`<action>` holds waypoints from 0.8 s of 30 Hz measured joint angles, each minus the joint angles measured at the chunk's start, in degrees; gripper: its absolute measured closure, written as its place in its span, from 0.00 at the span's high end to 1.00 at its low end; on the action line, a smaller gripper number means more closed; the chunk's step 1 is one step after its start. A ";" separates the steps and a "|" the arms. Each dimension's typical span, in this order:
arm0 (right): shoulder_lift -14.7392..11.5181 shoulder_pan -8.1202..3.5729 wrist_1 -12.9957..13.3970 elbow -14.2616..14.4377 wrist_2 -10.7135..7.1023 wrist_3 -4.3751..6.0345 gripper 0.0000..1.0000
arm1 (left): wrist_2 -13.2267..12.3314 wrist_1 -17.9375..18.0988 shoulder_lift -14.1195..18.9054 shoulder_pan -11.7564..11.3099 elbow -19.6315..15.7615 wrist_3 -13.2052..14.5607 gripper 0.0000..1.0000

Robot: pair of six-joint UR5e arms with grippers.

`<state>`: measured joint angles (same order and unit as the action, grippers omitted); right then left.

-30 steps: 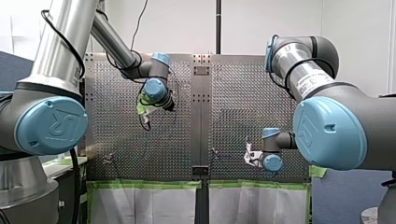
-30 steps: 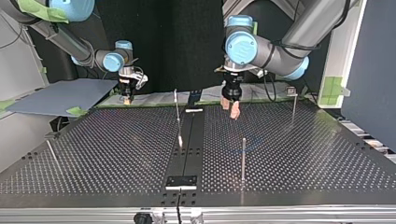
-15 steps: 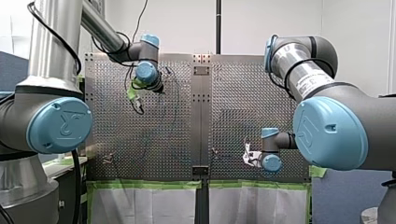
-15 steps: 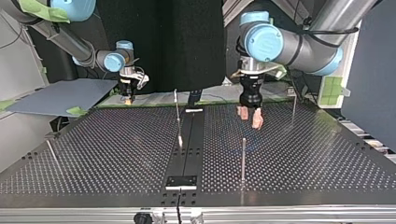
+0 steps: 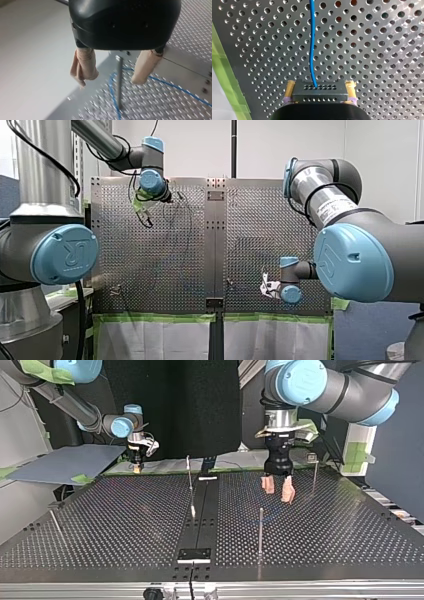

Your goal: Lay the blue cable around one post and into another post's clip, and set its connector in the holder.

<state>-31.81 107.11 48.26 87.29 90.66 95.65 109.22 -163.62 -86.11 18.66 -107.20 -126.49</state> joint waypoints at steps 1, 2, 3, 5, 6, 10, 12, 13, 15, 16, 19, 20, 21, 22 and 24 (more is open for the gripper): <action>0.01 -0.02 -0.02 -0.04 -0.01 0.00 0.00 | -0.32 0.27 0.47 0.00 0.00 -0.18 1.00; 0.01 -0.05 -0.05 -0.10 -0.02 0.00 0.00 | -0.78 0.56 1.06 0.03 -0.01 -0.43 1.00; 0.01 -0.06 -0.08 -0.15 -0.02 0.00 0.00 | -1.15 0.71 1.49 0.06 -0.01 -0.60 1.00; 0.02 -0.07 -0.13 -0.24 -0.03 -0.01 0.00 | -2.18 0.98 2.60 0.07 -0.01 -0.91 1.00; 0.02 -0.09 -0.15 -0.26 -0.03 -0.01 0.00 | -2.70 1.09 2.99 0.06 -0.01 -1.00 1.00; 0.02 -0.18 -0.26 -0.29 -0.04 -0.01 0.00 | -4.18 2.31 2.96 -0.07 -0.05 -1.60 1.00; 0.02 -0.23 -0.31 -0.30 -0.04 -0.01 0.00 | -4.33 3.27 2.37 -0.21 -0.06 -2.34 1.00; 0.03 -0.24 -0.32 -0.32 -0.04 -0.01 0.00 | -4.35 3.74 2.05 -0.29 -0.05 -2.65 1.00; 0.03 -0.25 -0.34 -0.37 -0.04 -0.01 0.00 | -4.46 4.66 1.07 -0.55 -0.04 -3.20 1.00; 0.03 -0.25 -0.34 -0.38 -0.04 -0.01 0.00 | -4.55 4.95 0.58 -0.66 -0.04 -3.39 1.00; 0.02 -0.27 -0.35 -0.39 -0.04 -0.01 0.00 | -4.69 5.81 -1.25 -1.07 -0.06 -3.91 1.00; 0.03 -0.27 -0.37 -0.39 -0.04 -0.02 0.00 | -4.66 6.16 -1.96 -1.28 -0.07 -4.05 1.00; 0.03 -0.27 -0.40 -0.39 -0.04 -0.03 0.00 | -4.65 6.44 -2.48 -1.45 -0.08 -4.13 1.00; 0.03 -0.27 -0.43 -0.40 -0.04 -0.03 0.00 | -4.64 6.73 -2.98 -1.62 -0.08 -4.21 1.00; 0.02 -0.27 -0.48 -0.40 -0.04 -0.07 0.00 | -4.69 7.44 -4.07 -2.05 -0.06 -4.33 1.00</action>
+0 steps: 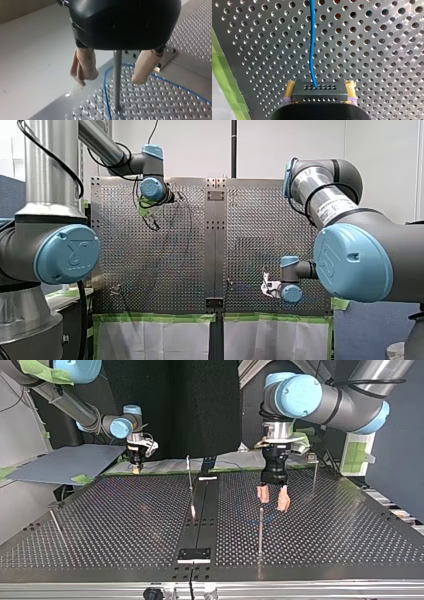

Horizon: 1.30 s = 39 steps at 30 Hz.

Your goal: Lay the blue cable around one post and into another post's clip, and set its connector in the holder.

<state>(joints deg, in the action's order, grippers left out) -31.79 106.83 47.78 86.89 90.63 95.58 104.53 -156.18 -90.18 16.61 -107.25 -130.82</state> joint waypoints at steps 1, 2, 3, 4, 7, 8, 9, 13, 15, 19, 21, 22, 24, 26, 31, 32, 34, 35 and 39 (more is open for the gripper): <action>0.00 0.00 -0.01 0.00 0.00 -0.01 0.00 | -0.06 0.24 -0.33 -0.19 0.01 -0.06 1.00; 0.01 -0.01 -0.02 0.00 0.00 -0.01 0.00 | -0.21 0.53 -0.64 -0.45 0.02 -0.17 1.00; 0.02 -0.01 -0.03 0.00 0.00 -0.02 0.00 | -0.35 0.75 -0.81 -0.65 0.02 -0.31 1.00; 0.03 -0.02 -0.03 0.00 0.00 -0.03 0.00 | -0.47 0.99 -0.93 -0.85 0.02 -0.46 1.00; 0.04 -0.02 -0.10 0.01 0.00 -0.08 0.00 | -1.04 1.91 -1.10 -1.58 0.03 -1.19 1.00; 0.04 -0.01 -0.14 0.00 0.00 -0.10 0.00 | -1.37 2.26 -1.13 -1.90 0.03 -1.60 1.00; 0.04 -0.02 -0.16 0.00 0.00 -0.11 0.00 | -1.65 2.54 -1.14 -2.14 0.04 -1.94 1.00; 0.02 -0.02 -0.21 0.00 0.00 -0.12 0.00 | -3.20 4.13 -1.23 -3.19 0.04 -3.62 1.00; 0.01 -0.04 -0.21 0.00 0.00 -0.12 0.00 | -4.20 5.04 -1.59 -3.66 0.04 -4.53 1.00; 0.00 -0.04 -0.25 0.00 0.00 -0.06 0.00 | -6.33 6.81 -3.23 -4.45 0.04 -6.51 1.00; 0.01 -0.04 -0.27 0.00 0.00 -0.06 0.00 | -7.45 7.88 -4.33 -4.86 0.05 -7.67 1.00; 0.01 -0.03 -0.28 0.00 0.00 -0.07 0.00 | -7.77 8.36 -4.77 -5.05 0.04 -8.18 1.00; 0.01 -0.03 -0.30 0.00 0.00 -0.09 0.00 | -8.18 9.62 -5.47 -5.54 0.14 -9.46 1.00; 0.03 -0.05 -0.29 0.00 0.00 -0.11 0.00 | -8.41 10.78 -5.79 -6.19 0.44 -10.74 1.00; 0.01 -0.12 -0.33 -0.07 0.02 -0.22 0.00 | -10.11 11.68 -6.01 -8.72 1.32 -12.75 1.00; 0.01 -0.14 -0.35 -0.16 0.08 -0.27 0.00 | -10.57 11.74 -6.03 -9.43 1.54 -13.05 1.00; -0.03 -0.17 -0.37 -0.35 0.17 -0.37 0.00 | -11.13 11.83 -6.06 -10.38 1.78 -13.35 1.00; -0.10 -0.23 -0.38 -0.45 0.28 -0.43 0.00 | -11.40 11.87 -6.06 -10.81 1.86 -13.45 1.00; -0.70 -0.67 -0.82 -0.58 1.32 -0.30 0.00 | -12.23 11.98 -6.44 -11.41 2.12 -13.44 1.00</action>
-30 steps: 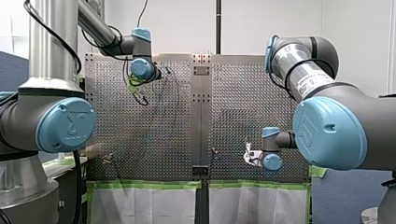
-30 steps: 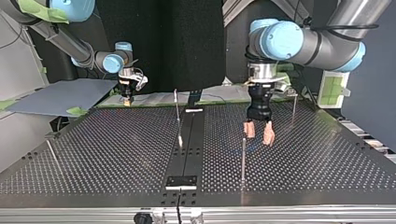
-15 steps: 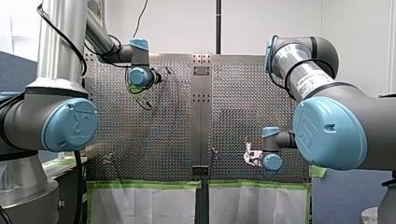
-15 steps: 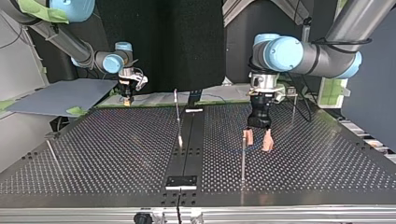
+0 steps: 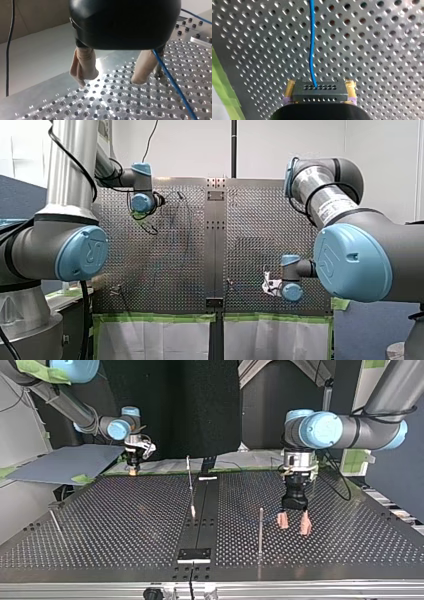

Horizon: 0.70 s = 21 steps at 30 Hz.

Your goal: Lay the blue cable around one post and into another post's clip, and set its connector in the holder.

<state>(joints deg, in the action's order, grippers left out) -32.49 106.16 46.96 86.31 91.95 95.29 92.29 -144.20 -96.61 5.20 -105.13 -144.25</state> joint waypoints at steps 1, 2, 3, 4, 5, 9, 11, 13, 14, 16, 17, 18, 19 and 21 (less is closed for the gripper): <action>-0.28 -0.16 -0.24 -0.01 0.35 0.07 0.00 | -0.31 0.00 -0.26 -0.03 0.13 0.08 1.00; -0.73 -0.37 -0.61 -0.01 0.71 0.18 0.00 | -0.79 -0.01 -0.72 -0.03 0.31 0.22 1.00; -1.12 -0.54 -0.93 -0.01 0.89 0.30 0.00 | -1.12 -0.01 -1.10 -0.02 0.44 0.33 1.00; -1.57 -0.69 -1.26 0.00 1.03 0.42 0.00 | -1.41 0.00 -1.45 0.02 0.54 0.46 1.00; -2.20 -0.86 -1.76 0.00 1.16 0.55 0.00 | -1.72 0.01 -1.84 0.09 0.64 0.63 1.00; -4.40 -1.27 -3.72 0.07 1.38 0.88 0.00 | -2.45 0.15 -2.41 0.26 0.99 0.89 1.00; -5.68 -1.46 -4.96 0.15 1.48 1.24 0.00 | -2.69 0.24 -2.49 0.21 1.34 0.60 1.00; -6.84 -1.54 -6.10 0.21 1.53 1.56 0.00 | -2.74 0.28 -2.51 0.21 1.77 -0.01 1.00; -7.62 -1.57 -6.88 0.29 1.57 1.73 0.00 | -2.71 0.29 -2.52 0.25 2.17 -0.53 1.00; -8.82 -1.56 -8.06 0.47 1.69 2.01 0.00 | -2.68 0.30 -2.52 0.37 2.83 -1.19 1.00; -9.59 -1.56 -8.83 0.64 1.78 2.29 0.00 | -2.69 0.30 -2.57 0.48 3.22 -1.48 1.00; -10.11 -1.57 -9.35 0.78 1.82 2.54 0.00 | -2.71 0.29 -2.67 0.57 3.53 -1.64 1.00; -10.60 -1.59 -9.84 0.93 1.86 2.83 0.00 | -2.79 0.26 -2.85 0.67 3.86 -1.76 1.00; -11.61 -1.65 -10.86 1.33 1.94 3.58 0.00 | -3.14 -0.07 -3.55 0.91 4.64 -1.95 1.00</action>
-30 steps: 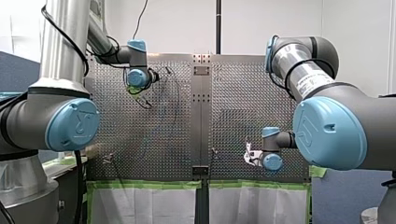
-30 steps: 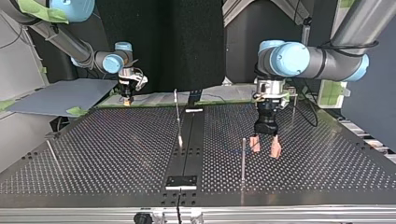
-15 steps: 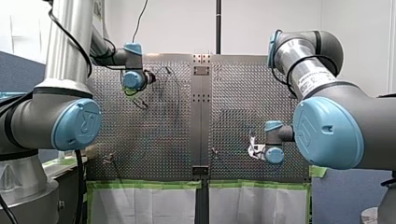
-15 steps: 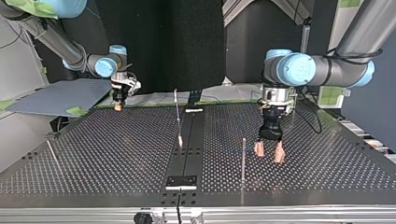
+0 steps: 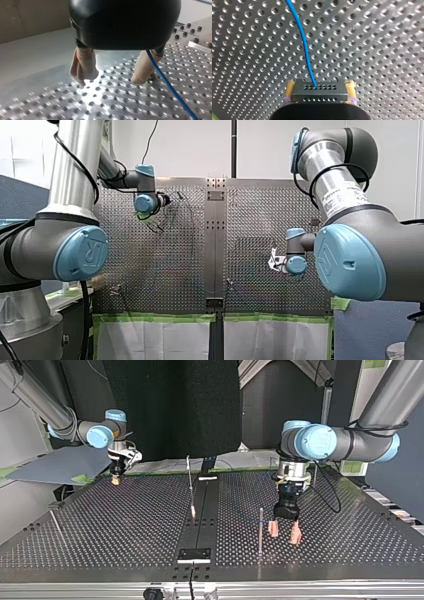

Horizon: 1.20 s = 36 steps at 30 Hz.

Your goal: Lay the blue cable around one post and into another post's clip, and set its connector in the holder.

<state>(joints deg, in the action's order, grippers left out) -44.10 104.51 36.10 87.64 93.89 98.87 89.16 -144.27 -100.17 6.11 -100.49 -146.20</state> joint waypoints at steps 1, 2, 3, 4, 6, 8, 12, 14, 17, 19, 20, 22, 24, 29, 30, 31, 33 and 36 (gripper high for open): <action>-0.43 -0.03 -0.42 0.16 0.02 0.34 0.00 | -0.11 -0.24 -0.39 0.08 0.26 -0.04 1.00; -0.99 -0.06 -0.99 0.34 0.04 0.72 0.00 | -0.13 -0.56 -0.82 0.18 0.51 -0.05 1.00; -1.39 -0.08 -1.39 0.43 0.06 0.93 0.00 | -0.05 -0.77 -1.05 0.26 0.64 0.00 1.00; -1.78 -0.10 -1.78 0.51 0.12 1.06 0.00 | 0.10 -0.93 -1.21 0.32 0.74 0.12 1.00; -2.79 -0.09 -2.79 0.59 0.33 1.14 0.00 | 0.42 -1.15 -1.45 0.40 0.88 0.44 1.00; -3.86 -0.07 -3.85 0.63 0.72 0.88 0.00 | 0.64 -1.25 -1.56 0.35 0.92 0.61 1.00; -6.08 -0.08 -6.07 0.64 2.10 -0.73 0.00 | 0.78 -1.24 -1.67 0.17 0.94 0.71 1.00; -7.32 -0.11 -7.31 0.65 2.66 -1.87 0.00 | 0.75 -1.27 -1.94 0.07 1.03 0.70 1.00; -8.94 -0.24 -8.93 0.65 2.97 -3.45 0.00 | 0.69 -1.34 -2.32 0.03 1.15 0.68 1.00; -9.95 -0.31 -9.95 0.66 3.13 -4.46 0.00 | 0.66 -1.36 -2.44 0.03 1.22 0.67 1.00; -10.64 -0.35 -10.63 0.66 3.40 -5.06 0.00 | 0.65 -1.37 -2.50 0.01 1.30 0.66 1.00; -11.67 -0.37 -11.67 0.66 3.85 -5.64 0.00 | 0.63 -1.41 -2.56 -0.04 1.47 0.63 1.00; -12.85 -0.45 -12.84 0.65 4.24 -5.83 0.00 | 0.58 -1.76 -2.58 -0.12 1.81 0.61 1.00; -15.77 -0.87 -15.49 0.53 4.31 -5.69 0.00 | 0.02 -2.45 -2.58 -0.16 2.47 0.58 1.00; -16.34 -0.98 -15.75 0.50 4.22 -5.66 0.00 | -0.04 -2.48 -2.59 -0.13 2.50 0.59 1.00; -16.91 -1.10 -15.93 0.48 4.05 -5.65 0.00 | -0.08 -2.49 -2.59 -0.11 2.52 0.60 1.00; -18.22 -1.43 -16.18 0.46 3.47 -5.75 0.00 | -0.15 -2.48 -2.58 -0.13 2.53 0.64 1.00; -19.97 -1.95 -16.62 0.46 2.85 -6.20 0.00 | -0.22 -2.43 -2.56 -0.15 2.57 0.66 1.00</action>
<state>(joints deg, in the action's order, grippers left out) -64.07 102.56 19.48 88.11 96.74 92.67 88.93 -146.70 -102.73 5.97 -97.92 -145.54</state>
